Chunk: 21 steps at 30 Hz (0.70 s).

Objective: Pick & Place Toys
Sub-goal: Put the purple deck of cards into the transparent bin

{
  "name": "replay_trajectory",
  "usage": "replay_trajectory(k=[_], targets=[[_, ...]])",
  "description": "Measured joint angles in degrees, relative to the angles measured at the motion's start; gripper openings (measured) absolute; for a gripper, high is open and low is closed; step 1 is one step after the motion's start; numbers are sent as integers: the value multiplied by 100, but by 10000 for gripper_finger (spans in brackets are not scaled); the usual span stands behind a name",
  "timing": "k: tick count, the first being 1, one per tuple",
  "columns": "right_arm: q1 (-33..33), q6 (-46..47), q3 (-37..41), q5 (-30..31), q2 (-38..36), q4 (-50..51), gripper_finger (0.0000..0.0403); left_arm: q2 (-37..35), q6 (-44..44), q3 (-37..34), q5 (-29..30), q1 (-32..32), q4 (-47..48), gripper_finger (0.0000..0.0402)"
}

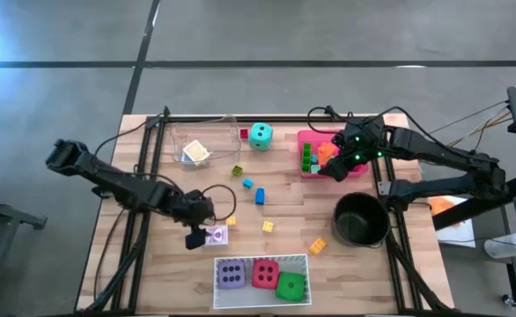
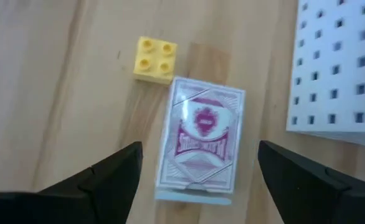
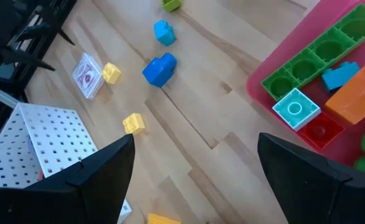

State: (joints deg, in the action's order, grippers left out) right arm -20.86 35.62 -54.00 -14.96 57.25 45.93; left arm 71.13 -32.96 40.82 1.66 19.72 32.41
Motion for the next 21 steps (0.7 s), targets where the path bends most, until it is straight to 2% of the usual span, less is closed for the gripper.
replay_trajectory(k=[5,7,15,21], targets=[[0,1,0,14,0,0,329,114,78,-20,893,607,-119,319],[0,15,0,37,-2,-2,329,233,80,-82,1068,799,-228,319],[2,28,0,104,-2,4,329,563,-31,-149,841,993,-732,320],[2,42,0,118,-4,9,329,564,-178,-188,641,986,-714,320]])
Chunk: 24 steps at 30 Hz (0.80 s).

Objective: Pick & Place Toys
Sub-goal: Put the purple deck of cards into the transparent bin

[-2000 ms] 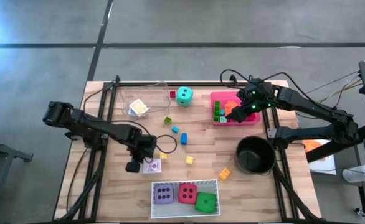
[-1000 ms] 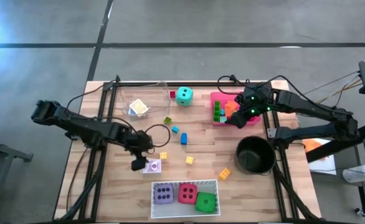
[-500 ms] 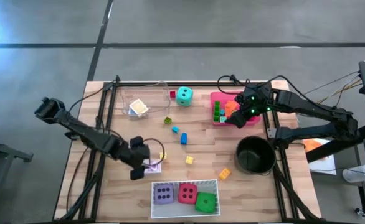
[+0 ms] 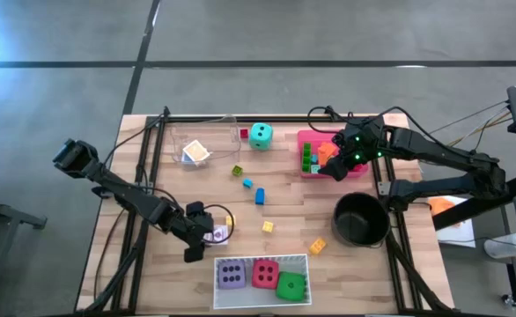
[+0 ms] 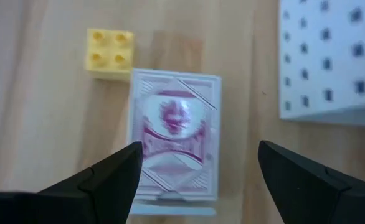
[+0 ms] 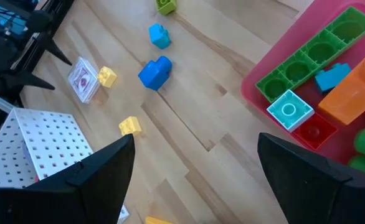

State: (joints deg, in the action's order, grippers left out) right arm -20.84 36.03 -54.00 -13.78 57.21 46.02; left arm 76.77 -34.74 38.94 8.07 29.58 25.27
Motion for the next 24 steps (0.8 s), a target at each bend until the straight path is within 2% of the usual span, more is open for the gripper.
replay_trajectory(k=[7,16,24], targets=[[0,0,0,26,-2,0,329,0,-181,-2,12,-4,192,320],[0,0,0,28,-4,-1,329,0,-549,0,100,-10,-58,320],[0,45,0,26,-4,-1,329,0,-673,0,440,-11,-106,320]])
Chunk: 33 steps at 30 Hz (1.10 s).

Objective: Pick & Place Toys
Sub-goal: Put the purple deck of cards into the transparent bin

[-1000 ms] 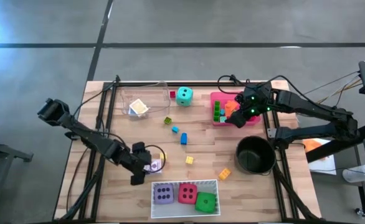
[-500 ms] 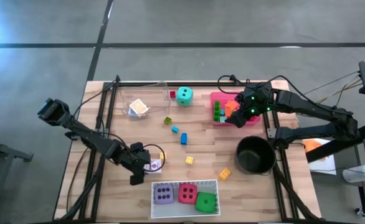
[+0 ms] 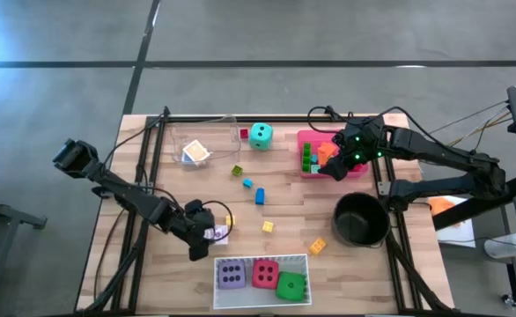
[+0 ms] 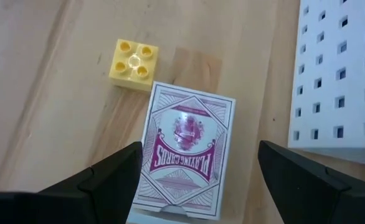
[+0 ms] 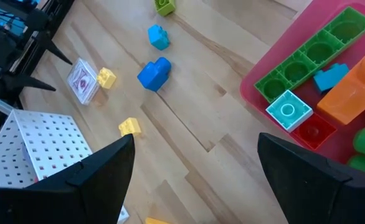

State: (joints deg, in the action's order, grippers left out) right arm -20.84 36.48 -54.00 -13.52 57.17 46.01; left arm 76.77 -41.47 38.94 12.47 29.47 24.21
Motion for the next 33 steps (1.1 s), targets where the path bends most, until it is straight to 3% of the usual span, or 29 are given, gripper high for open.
replay_trajectory(k=[11,20,33], targets=[[48,68,0,0,0,1,329,0,-103,0,-59,-4,2,323],[46,96,0,0,0,1,329,-2,-896,-23,-3,-19,409,395],[46,152,0,0,2,1,329,-3,-762,-72,-109,-20,401,380]])
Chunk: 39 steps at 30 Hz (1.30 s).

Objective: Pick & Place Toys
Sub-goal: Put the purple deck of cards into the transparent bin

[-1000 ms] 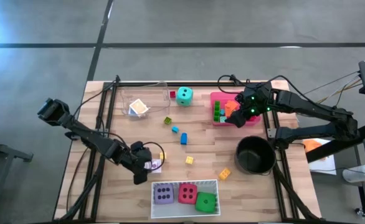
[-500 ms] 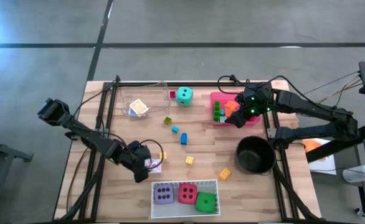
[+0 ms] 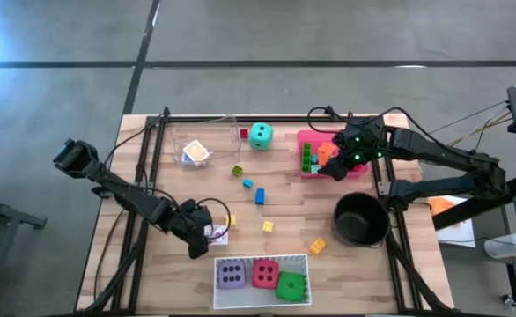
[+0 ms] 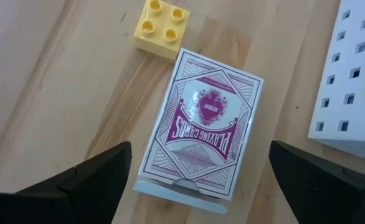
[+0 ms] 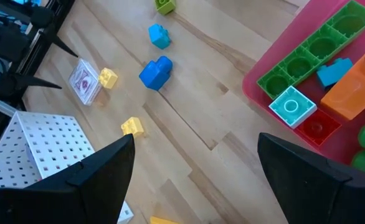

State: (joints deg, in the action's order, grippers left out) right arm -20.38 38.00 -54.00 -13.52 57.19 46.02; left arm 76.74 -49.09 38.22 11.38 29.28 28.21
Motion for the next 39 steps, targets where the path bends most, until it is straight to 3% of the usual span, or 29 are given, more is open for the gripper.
replay_trajectory(k=[5,9,19,39], targets=[[0,0,0,0,0,0,329,-2,261,-44,303,-11,10,380],[0,-2,0,0,0,0,329,-2,442,-150,218,-10,-183,380],[0,-2,0,0,0,1,329,5,2481,-225,126,6,-595,380],[28,45,-2,0,4,17,329,1047,2053,-251,39,26,-1194,380]])
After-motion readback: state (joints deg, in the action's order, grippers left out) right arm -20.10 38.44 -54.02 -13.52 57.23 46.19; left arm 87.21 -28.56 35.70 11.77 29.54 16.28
